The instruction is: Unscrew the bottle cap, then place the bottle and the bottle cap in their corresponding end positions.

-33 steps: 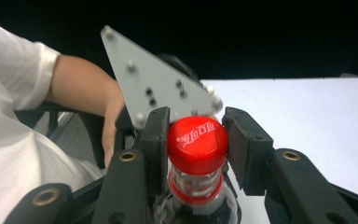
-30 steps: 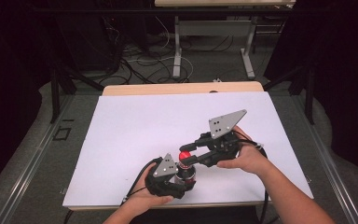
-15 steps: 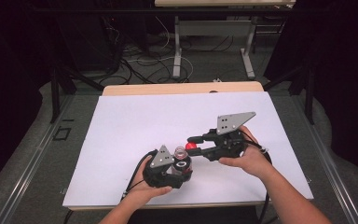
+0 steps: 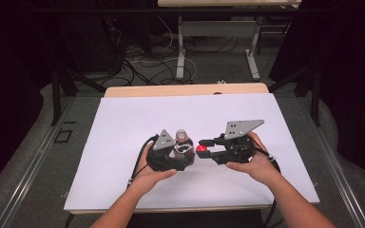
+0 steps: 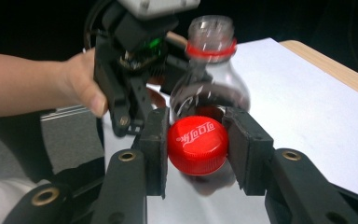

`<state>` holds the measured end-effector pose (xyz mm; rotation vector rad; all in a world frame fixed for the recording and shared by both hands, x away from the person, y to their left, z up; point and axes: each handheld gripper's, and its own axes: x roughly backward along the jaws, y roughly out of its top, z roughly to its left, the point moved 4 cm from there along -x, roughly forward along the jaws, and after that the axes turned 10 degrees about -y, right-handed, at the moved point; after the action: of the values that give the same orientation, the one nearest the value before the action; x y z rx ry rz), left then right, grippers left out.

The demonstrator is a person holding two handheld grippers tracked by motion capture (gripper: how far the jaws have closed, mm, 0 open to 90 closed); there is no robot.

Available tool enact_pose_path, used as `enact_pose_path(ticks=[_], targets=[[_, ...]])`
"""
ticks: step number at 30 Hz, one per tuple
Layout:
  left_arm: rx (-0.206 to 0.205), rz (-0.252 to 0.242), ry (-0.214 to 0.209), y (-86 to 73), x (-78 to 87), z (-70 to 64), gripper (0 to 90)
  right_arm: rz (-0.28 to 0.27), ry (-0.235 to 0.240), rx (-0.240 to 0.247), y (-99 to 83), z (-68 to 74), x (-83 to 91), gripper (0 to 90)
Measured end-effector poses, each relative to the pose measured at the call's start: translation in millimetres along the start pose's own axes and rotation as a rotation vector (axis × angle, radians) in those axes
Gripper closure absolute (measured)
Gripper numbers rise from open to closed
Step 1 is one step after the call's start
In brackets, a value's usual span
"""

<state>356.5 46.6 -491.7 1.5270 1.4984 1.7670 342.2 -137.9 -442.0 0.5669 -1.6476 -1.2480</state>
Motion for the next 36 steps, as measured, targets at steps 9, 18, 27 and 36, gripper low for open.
enact_pose_path(ticks=[9,18,27,36], targets=[[0.019,-0.008,0.011,14.7,-13.7,13.4,29.2,0.024,-0.042,-0.035,-19.9,-2.8,-2.9,61.5],[0.027,-0.01,0.041,25.3,-27.9,29.7,29.2,0.032,-0.087,-0.055,-31.3,-9.1,-2.4,61.5],[0.043,-0.005,0.084,32.3,-46.8,51.8,29.2,0.032,-0.141,-0.083,-42.5,-15.1,0.1,61.6],[0.078,-0.007,0.126,34.8,-67.1,75.8,29.2,0.025,-0.161,-0.093,-49.9,-19.8,-4.3,61.5]])
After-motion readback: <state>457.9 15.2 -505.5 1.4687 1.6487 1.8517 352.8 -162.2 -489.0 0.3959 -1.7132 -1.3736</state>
